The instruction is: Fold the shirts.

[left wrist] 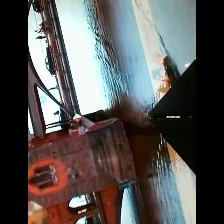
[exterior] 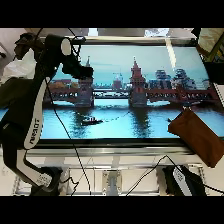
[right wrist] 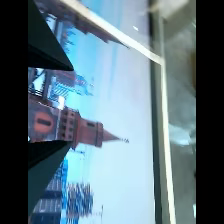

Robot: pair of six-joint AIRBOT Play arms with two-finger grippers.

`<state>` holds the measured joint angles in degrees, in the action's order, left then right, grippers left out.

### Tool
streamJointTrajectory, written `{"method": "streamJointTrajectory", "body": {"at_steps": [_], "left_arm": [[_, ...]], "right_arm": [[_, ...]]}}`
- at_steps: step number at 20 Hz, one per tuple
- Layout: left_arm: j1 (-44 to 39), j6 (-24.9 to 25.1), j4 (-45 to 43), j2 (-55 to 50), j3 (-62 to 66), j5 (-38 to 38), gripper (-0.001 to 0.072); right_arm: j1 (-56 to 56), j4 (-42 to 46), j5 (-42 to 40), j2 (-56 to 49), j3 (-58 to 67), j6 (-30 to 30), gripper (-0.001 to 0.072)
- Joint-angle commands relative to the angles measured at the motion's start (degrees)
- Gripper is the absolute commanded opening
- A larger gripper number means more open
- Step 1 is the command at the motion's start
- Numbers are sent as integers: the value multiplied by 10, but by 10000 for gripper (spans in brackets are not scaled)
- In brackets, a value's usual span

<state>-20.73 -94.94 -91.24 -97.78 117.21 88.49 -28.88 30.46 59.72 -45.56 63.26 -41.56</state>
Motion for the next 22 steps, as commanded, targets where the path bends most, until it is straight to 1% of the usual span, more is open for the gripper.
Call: {"method": "streamJointTrajectory", "body": {"at_steps": [1, 3, 4, 6, 10, 12, 13, 16, 17, 19, 20, 22], "left_arm": [[0, 8, -80, 64, 0, 23, 13], [0, 17, -106, 131, 0, 31, 13], [0, 23, -106, 165, 0, 32, 13], [0, 24, -106, 233, 0, 45, 14], [0, 24, -106, 335, 0, 132, 13], [0, 24, -106, 369, 0, 151, 14], [0, 24, -106, 381, 0, 151, 14], [0, 24, -108, 397, 0, 150, 13], [0, 24, -108, 397, 0, 143, 13], [0, 25, -115, 397, 0, 112, 14], [0, 25, -119, 397, 0, 99, 14], [0, 53, -140, 397, -2, 102, 14]], "right_arm": [[117, 80, -25, -20, 2, 45, 472], [144, 82, -58, -20, 2, 44, 471], [155, 75, -68, -20, 2, 38, 471], [166, 64, -68, -20, 2, 38, 471], [168, 19, -68, -20, 2, 38, 471], [169, 2, -59, -20, 2, 36, 471], [169, 1, -42, -20, 2, 16, 471], [169, 2, 27, -20, 2, -92, 471], [169, 2, 67, -20, 2, -110, 471], [169, 2, 139, -20, 2, -116, 468], [169, 2, 163, -20, 2, -129, 430], [169, 4, 186, -20, 2, -148, 423]]}}
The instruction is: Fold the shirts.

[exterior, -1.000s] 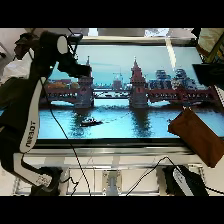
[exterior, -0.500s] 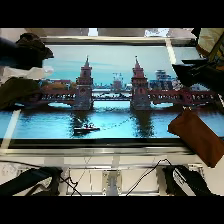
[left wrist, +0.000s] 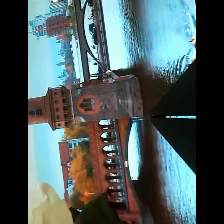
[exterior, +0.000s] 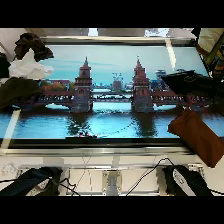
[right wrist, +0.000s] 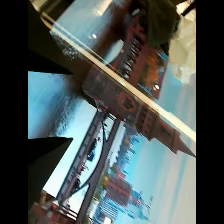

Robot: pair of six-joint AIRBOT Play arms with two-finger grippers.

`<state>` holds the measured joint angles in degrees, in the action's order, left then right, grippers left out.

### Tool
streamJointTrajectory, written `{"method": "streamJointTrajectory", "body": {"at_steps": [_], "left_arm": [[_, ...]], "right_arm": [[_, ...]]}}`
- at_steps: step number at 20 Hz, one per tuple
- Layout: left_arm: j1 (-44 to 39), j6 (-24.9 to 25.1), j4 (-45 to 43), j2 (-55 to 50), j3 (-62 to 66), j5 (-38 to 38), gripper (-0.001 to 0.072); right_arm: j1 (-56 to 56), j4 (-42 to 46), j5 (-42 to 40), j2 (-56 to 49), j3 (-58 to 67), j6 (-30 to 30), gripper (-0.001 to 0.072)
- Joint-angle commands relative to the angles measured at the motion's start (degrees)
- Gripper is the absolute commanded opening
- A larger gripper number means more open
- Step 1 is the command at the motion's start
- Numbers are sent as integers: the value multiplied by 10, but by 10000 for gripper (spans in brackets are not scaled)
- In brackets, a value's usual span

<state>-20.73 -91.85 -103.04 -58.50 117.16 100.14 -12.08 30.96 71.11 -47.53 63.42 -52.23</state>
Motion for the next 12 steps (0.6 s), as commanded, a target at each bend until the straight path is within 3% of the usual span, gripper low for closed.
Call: {"method": "streamJointTrajectory", "body": {"at_steps": [1, 7, 12], "left_arm": [[0, 35, -39, 4, -2, -8, 13], [0, 47, -188, 4, -19, -17, 13], [0, 47, -251, 4, -64, -109, 33]], "right_arm": [[1, 1, 80, 0, 0, -49, 423], [1, 32, 92, 0, 0, -70, 422], [1, 38, 90, 0, -62, -79, 422]]}}
